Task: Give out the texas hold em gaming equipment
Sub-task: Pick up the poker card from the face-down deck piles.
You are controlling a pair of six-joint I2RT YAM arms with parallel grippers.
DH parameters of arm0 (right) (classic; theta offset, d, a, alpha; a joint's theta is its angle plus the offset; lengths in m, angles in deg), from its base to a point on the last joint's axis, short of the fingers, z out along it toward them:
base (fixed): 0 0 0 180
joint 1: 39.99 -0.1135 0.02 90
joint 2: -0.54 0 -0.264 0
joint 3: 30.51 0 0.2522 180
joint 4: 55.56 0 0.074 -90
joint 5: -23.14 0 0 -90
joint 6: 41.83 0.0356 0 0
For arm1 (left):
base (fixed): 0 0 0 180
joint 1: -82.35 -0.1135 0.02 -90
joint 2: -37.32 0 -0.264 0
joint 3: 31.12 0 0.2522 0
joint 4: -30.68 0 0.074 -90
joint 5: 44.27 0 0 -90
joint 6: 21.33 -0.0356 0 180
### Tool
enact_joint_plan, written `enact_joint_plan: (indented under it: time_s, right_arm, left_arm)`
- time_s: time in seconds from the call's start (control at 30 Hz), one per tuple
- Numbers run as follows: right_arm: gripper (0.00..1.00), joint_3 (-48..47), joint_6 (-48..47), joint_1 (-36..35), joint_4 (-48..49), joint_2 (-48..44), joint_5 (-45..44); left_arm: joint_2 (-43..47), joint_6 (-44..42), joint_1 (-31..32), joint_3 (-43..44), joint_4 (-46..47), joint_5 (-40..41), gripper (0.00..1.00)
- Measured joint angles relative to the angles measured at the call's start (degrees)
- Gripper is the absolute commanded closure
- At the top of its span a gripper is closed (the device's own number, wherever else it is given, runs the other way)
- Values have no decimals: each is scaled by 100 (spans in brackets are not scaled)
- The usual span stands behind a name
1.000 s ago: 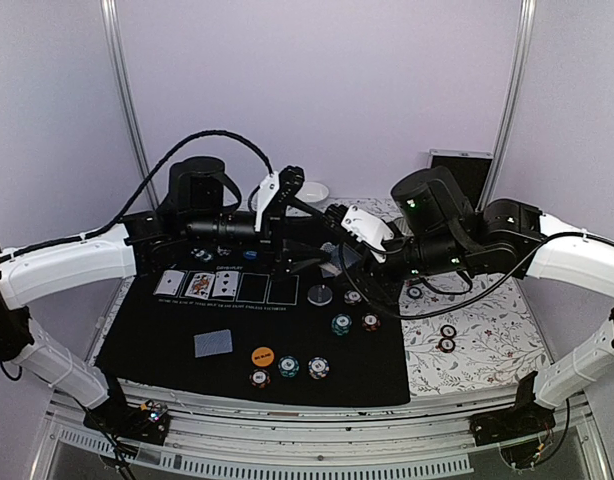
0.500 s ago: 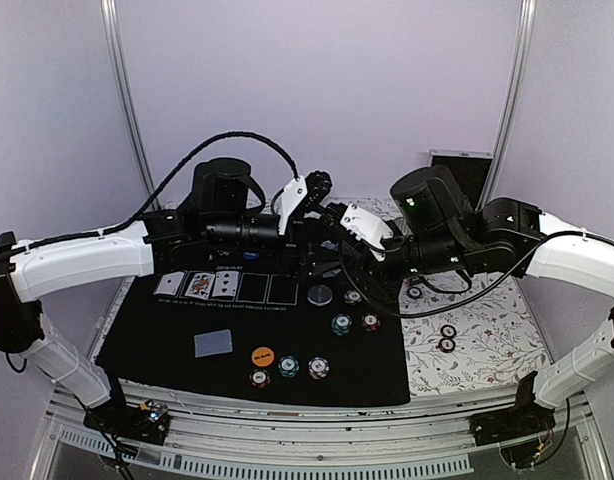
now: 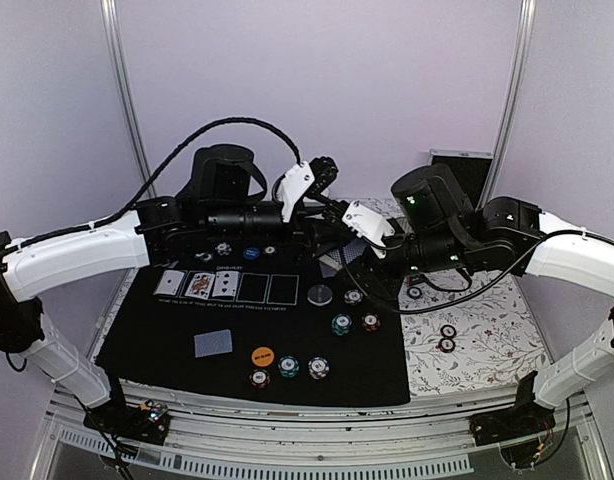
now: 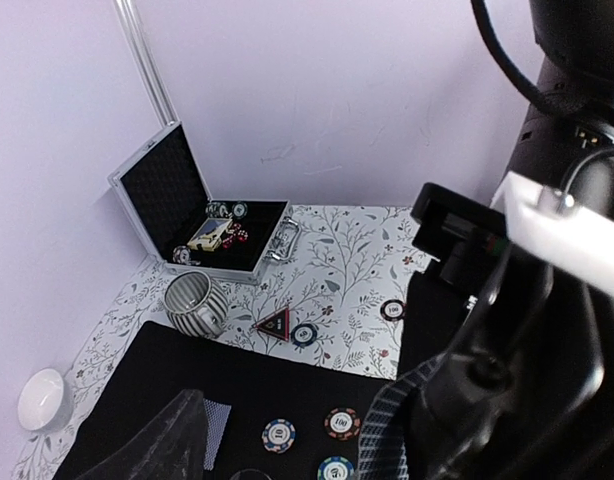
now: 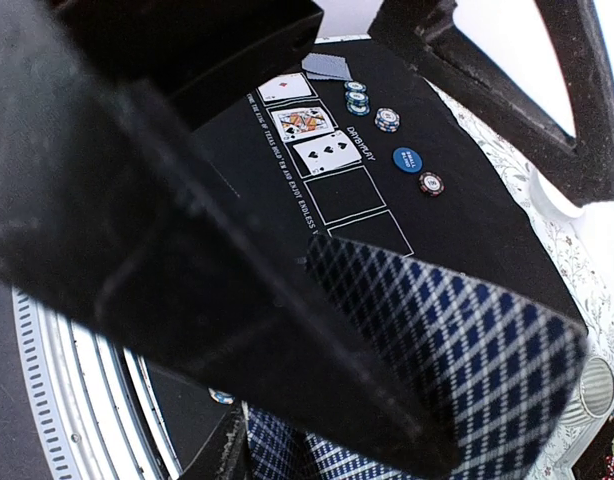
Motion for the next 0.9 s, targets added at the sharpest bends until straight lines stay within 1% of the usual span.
enact_joint_plan:
  time_s: [0.13, 0.27, 0.4, 0.5, 0.57, 0.67, 0.77, 0.9]
  right_arm:
    - [96, 0, 0, 2, -2, 0, -9]
    - [96, 0, -7, -7, -2, 0, -2]
    - [96, 0, -13, -7, 0, 0, -2]
    - [96, 0, -17, -7, 2, 0, -2]
    - [96, 0, -20, -7, 2, 0, -2]
    - [96, 0, -20, -7, 2, 0, -4]
    - [96, 0, -20, -7, 2, -2, -4]
    - [96, 0, -20, -7, 2, -2, -4]
  left_arm:
    - [22, -81, 11, -20, -98, 37, 33]
    - [122, -146, 11, -118, -129, -83, 37]
    - [236, -184, 11, -210, -177, -109, 45]
    - [319, -208, 11, -269, -205, -85, 48]
    - [350, -212, 11, -286, -216, -87, 55]
    - [385, -219, 11, -321, -219, -146, 69]
    - [393, -251, 11, -363, -212, -245, 75]
    - [481, -245, 9, -444, -219, -378, 88]
